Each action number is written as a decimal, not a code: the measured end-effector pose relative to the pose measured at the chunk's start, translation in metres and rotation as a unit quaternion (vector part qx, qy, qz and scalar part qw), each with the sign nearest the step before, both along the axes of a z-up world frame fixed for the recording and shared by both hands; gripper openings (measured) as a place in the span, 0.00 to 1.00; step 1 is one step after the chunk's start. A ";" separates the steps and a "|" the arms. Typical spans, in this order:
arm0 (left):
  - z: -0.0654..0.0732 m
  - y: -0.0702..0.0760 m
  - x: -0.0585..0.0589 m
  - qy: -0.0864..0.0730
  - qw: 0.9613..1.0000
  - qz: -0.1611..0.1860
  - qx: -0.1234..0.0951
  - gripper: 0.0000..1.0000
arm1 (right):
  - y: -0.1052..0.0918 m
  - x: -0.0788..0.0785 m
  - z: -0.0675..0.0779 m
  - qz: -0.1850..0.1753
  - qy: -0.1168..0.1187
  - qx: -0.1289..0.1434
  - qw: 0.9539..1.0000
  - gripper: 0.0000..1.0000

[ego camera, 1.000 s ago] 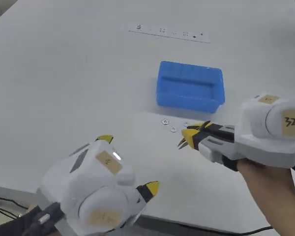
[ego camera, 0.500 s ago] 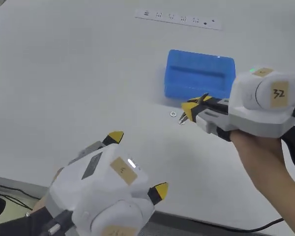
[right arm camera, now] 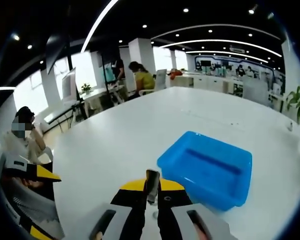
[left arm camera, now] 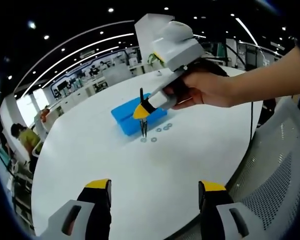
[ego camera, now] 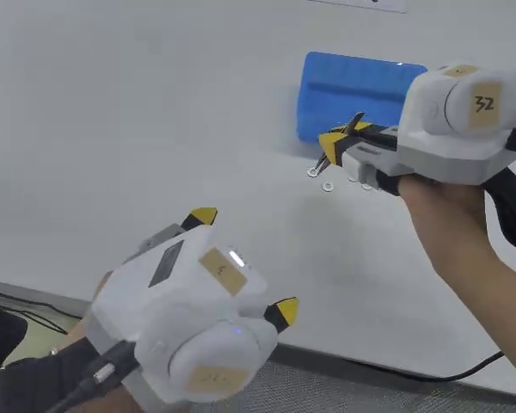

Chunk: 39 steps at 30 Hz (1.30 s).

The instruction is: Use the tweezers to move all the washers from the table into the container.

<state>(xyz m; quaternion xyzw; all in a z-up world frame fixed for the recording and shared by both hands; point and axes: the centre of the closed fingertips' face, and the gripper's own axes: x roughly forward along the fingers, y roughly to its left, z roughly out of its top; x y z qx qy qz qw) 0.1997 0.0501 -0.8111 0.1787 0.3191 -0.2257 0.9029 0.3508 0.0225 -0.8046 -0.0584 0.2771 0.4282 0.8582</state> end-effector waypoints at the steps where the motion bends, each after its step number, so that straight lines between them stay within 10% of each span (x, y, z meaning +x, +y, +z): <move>1: -0.001 0.000 0.000 0.000 1.000 -0.001 0.002 0.72 | 0.001 0.001 -0.001 0.000 0.000 0.000 1.000 0.04; 28: -0.006 0.004 -0.001 0.006 1.000 0.001 0.015 0.70 | 0.006 0.005 -0.014 -0.009 -0.014 -0.015 1.000 0.03; 34: 0.007 0.010 0.008 0.028 0.995 0.061 -0.074 0.53 | 0.005 0.003 -0.015 -0.015 -0.017 -0.016 1.000 0.02; 39: 0.043 0.011 0.047 -0.023 0.996 0.033 -0.082 0.32 | 0.006 0.001 -0.015 -0.020 -0.021 -0.021 0.999 0.02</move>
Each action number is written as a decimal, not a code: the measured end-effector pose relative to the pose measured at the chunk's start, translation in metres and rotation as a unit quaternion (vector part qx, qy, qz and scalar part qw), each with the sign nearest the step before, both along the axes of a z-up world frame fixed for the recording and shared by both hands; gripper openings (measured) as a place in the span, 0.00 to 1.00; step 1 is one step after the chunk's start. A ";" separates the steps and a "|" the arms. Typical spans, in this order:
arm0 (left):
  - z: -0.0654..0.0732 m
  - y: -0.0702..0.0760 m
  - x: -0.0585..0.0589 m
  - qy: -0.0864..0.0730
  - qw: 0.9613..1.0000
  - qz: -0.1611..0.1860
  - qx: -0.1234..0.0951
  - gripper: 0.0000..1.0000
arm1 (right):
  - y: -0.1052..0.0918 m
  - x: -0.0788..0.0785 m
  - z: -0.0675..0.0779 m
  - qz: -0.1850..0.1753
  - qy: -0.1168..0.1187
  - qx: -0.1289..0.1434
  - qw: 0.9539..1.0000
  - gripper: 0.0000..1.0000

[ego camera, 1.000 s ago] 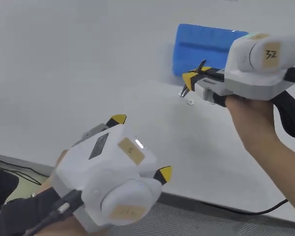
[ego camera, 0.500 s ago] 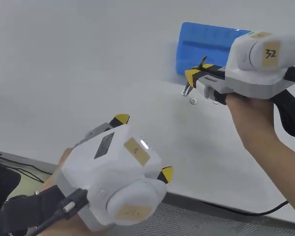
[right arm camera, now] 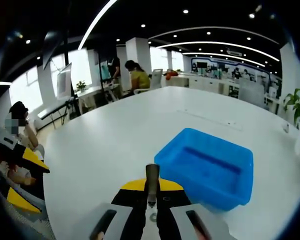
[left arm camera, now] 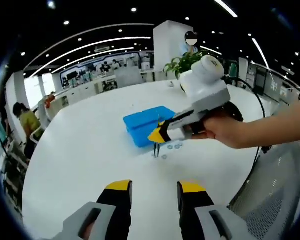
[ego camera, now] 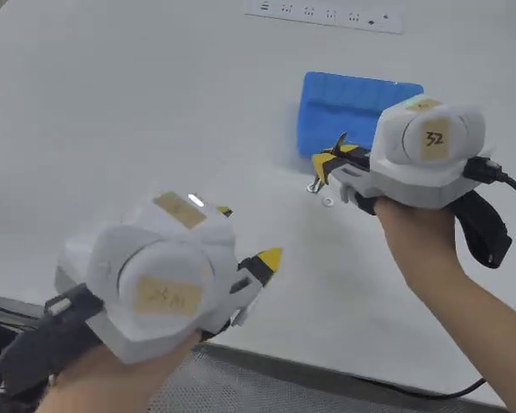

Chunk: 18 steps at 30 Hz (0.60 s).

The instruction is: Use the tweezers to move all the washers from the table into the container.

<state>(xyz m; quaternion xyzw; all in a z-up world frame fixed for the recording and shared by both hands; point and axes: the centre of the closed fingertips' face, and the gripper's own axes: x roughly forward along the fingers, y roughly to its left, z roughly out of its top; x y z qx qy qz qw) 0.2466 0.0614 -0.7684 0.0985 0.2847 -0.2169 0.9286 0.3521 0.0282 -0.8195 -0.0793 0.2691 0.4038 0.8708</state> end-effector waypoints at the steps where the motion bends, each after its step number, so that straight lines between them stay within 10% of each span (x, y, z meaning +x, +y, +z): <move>1: 0.004 -0.002 0.007 0.000 1.000 -0.002 -0.003 0.32 | 0.000 -0.001 0.000 0.000 -0.004 -0.003 1.000 0.02; 3: 0.015 -0.012 0.027 -0.013 0.999 -0.006 -0.036 0.30 | 0.000 -0.002 0.000 -0.001 -0.008 -0.004 1.000 0.02; 6: 0.022 -0.030 0.046 0.008 0.995 -0.015 -0.102 0.24 | -0.001 -0.002 -0.001 -0.002 -0.009 -0.007 1.000 0.02; 18: 0.003 -0.063 0.085 -0.003 0.993 -0.115 0.003 0.11 | -0.004 -0.004 -0.004 -0.009 -0.009 -0.011 1.000 0.02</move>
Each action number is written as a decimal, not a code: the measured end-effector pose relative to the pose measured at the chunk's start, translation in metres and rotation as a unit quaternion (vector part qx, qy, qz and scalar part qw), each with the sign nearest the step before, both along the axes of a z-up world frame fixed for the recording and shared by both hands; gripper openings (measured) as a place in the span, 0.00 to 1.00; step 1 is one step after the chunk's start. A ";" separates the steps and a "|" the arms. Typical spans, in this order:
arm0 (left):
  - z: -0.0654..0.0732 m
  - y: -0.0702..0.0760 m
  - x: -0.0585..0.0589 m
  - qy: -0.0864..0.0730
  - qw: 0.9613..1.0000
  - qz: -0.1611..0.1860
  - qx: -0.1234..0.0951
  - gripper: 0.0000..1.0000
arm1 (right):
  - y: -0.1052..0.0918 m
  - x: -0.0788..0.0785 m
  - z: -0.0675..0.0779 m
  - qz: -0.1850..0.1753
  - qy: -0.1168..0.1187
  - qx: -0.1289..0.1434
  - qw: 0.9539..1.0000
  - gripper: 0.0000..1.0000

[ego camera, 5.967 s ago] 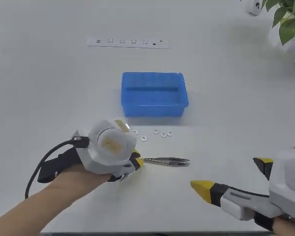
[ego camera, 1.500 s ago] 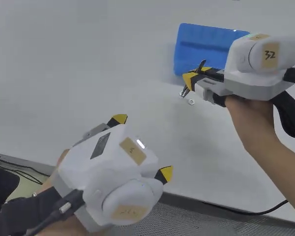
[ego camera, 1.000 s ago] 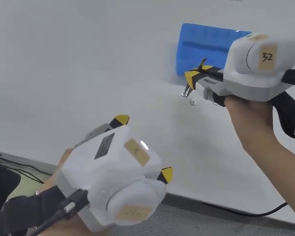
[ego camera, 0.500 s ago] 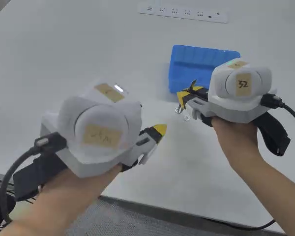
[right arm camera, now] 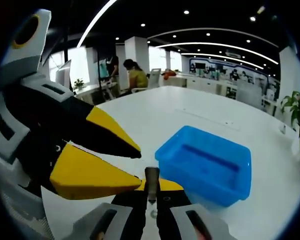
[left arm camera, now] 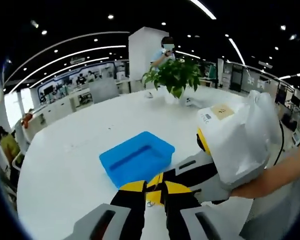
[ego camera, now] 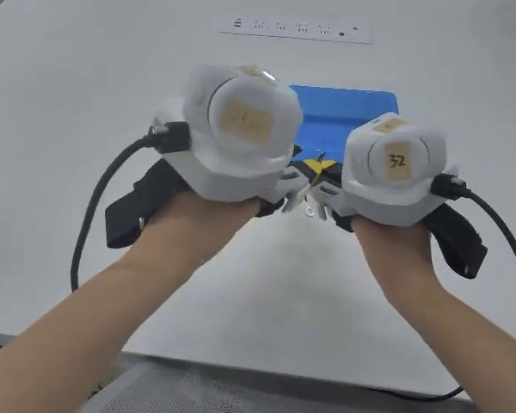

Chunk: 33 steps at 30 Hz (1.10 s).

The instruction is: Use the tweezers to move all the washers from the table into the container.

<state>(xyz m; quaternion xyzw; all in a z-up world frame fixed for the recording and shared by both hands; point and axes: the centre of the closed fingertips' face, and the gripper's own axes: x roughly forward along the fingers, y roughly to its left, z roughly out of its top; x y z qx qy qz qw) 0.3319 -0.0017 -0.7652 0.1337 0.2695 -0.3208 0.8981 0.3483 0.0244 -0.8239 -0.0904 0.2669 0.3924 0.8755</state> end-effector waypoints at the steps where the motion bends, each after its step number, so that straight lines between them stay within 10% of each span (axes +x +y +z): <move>1: 0.000 -0.002 0.001 -0.004 1.000 -0.004 0.003 0.09 | 0.000 0.000 0.000 -0.001 0.000 0.000 1.000 0.02; 15: -0.007 -0.009 -0.004 0.000 0.994 -0.108 0.023 0.00 | 0.002 -0.006 -0.004 0.051 -0.006 -0.006 0.999 0.04; 19: -0.008 -0.003 -0.008 -0.004 0.988 -0.145 0.045 0.00 | -0.001 -0.017 -0.007 0.121 0.035 0.012 0.992 0.14; 33: -0.012 0.001 -0.012 0.011 0.976 -0.207 0.069 0.00 | 0.002 -0.020 -0.017 0.248 -0.014 -0.054 0.967 0.08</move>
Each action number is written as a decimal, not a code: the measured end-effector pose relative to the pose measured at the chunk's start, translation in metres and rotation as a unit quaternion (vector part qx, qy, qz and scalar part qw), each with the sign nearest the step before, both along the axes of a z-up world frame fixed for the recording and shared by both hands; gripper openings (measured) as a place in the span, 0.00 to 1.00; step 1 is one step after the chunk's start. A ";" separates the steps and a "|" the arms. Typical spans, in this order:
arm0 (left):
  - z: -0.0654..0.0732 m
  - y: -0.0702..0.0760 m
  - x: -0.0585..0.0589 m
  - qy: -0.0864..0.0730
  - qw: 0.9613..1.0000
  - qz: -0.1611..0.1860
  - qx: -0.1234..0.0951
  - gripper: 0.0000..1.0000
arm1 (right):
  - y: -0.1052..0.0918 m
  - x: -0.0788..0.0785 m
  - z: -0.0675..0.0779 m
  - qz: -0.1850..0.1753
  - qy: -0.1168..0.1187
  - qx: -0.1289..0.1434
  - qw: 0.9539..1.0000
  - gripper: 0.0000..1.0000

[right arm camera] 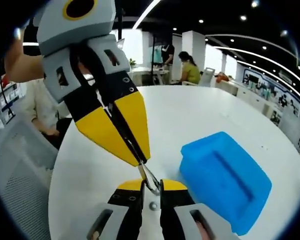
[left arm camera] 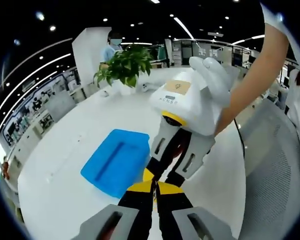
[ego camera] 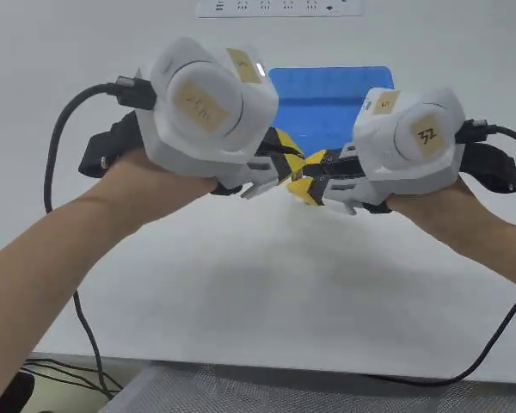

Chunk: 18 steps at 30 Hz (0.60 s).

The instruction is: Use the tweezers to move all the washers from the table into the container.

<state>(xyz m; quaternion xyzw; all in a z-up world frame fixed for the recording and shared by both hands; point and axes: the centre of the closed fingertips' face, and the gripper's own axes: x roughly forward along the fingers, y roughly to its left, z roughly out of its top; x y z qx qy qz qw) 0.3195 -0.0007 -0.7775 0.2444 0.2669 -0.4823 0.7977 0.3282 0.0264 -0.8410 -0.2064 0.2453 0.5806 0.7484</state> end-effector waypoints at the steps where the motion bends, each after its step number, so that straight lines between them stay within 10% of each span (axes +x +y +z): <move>1: -0.001 0.000 0.000 0.002 1.000 -0.004 0.004 0.00 | 0.001 0.000 0.000 0.000 0.002 0.001 1.000 0.09; 18: 0.011 -0.004 -0.008 -0.001 0.999 -0.028 0.034 0.00 | -0.001 -0.010 0.012 0.007 -0.013 -0.009 1.000 0.05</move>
